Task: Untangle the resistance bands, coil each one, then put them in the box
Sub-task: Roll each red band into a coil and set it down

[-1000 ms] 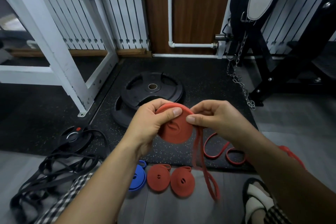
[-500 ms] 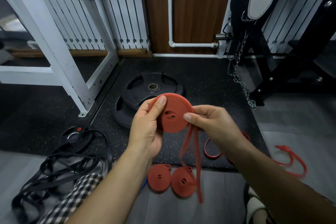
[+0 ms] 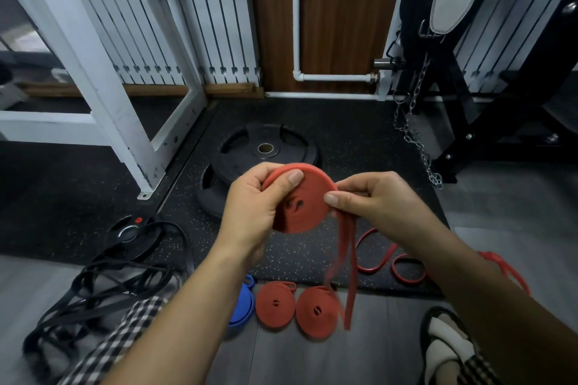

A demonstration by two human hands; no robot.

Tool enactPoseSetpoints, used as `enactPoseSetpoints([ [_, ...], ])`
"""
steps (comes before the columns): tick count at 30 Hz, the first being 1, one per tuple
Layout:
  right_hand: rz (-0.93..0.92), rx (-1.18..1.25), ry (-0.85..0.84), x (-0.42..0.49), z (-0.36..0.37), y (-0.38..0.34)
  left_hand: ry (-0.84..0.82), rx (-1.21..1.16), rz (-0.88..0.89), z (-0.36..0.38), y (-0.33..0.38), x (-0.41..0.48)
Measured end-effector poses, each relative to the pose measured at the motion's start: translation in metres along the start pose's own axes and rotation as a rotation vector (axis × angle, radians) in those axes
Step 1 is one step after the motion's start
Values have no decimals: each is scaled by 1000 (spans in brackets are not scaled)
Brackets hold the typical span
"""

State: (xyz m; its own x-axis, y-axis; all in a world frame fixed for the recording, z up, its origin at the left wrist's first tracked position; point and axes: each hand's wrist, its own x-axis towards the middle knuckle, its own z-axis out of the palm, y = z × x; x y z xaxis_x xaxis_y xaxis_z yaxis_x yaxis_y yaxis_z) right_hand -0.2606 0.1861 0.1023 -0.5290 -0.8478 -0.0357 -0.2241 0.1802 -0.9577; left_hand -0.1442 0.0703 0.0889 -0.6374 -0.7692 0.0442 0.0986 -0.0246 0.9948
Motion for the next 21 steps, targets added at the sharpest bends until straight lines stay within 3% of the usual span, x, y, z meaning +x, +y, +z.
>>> enactPoseSetpoints([
  [4, -42, -6, 44, 0, 4, 4, 97, -83, 21, 7, 2, -4],
  [8, 17, 320, 28, -1, 17, 8, 199, -363, -137, 15, -2, -8],
  [10, 16, 342, 33, 1, 20, 11, 192, -423, -191, 15, -6, -7],
  [13, -23, 231, 51, 3, 10, 9, 46, -274, -197, 9, -6, -3],
  [18, -84, -59, -52, 1, 1, 9, -250, 192, -13, -7, -1, 7],
  [21, -91, -24, -47, 1, 2, 7, -229, 167, -20, -1, -3, 1],
])
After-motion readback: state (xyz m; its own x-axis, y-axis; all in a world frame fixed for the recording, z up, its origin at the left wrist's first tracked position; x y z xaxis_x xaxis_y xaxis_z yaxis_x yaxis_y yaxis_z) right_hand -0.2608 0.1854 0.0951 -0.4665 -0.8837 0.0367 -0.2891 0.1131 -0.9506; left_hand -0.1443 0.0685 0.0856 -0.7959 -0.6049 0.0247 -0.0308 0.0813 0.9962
